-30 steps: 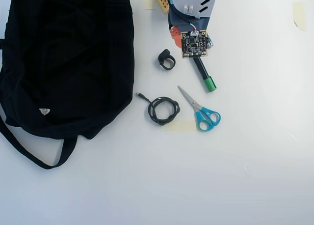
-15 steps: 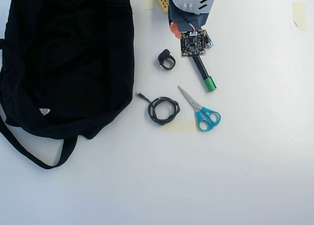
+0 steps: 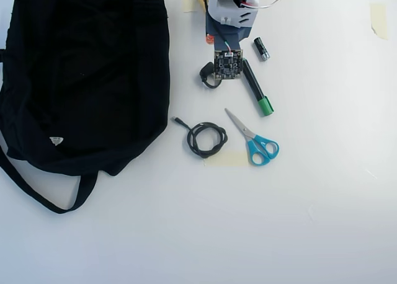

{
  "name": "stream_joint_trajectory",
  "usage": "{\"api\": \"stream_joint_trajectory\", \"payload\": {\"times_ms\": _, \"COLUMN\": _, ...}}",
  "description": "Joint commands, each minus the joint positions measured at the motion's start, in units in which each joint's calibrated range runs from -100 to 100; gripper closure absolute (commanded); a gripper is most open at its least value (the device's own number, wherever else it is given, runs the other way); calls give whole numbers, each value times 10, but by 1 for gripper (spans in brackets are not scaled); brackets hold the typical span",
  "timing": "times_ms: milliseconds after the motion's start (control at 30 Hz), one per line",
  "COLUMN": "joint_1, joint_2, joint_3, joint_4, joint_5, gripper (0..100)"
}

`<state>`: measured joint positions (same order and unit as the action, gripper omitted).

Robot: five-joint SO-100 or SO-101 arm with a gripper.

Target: Put the bike light into the black bag

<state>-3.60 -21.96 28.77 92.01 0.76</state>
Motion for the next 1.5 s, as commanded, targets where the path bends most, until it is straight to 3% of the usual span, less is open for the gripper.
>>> {"api": "stream_joint_trajectory", "payload": {"times_ms": 0, "joint_1": 1, "joint_2": -7, "joint_3": 20, "joint_4": -60, "joint_5": 3, "gripper": 97}}
{"api": "stream_joint_trajectory", "payload": {"times_ms": 167, "joint_1": 1, "joint_2": -6, "joint_3": 40, "joint_4": -91, "joint_5": 3, "gripper": 96}}
{"api": "stream_joint_trajectory", "payload": {"times_ms": 500, "joint_1": 24, "joint_2": 5, "joint_3": 38, "joint_4": -108, "joint_5": 1, "gripper": 74}}
{"api": "stream_joint_trajectory", "payload": {"times_ms": 1467, "joint_1": 52, "joint_2": 171, "joint_3": 29, "joint_4": -218, "joint_5": -1, "gripper": 73}}
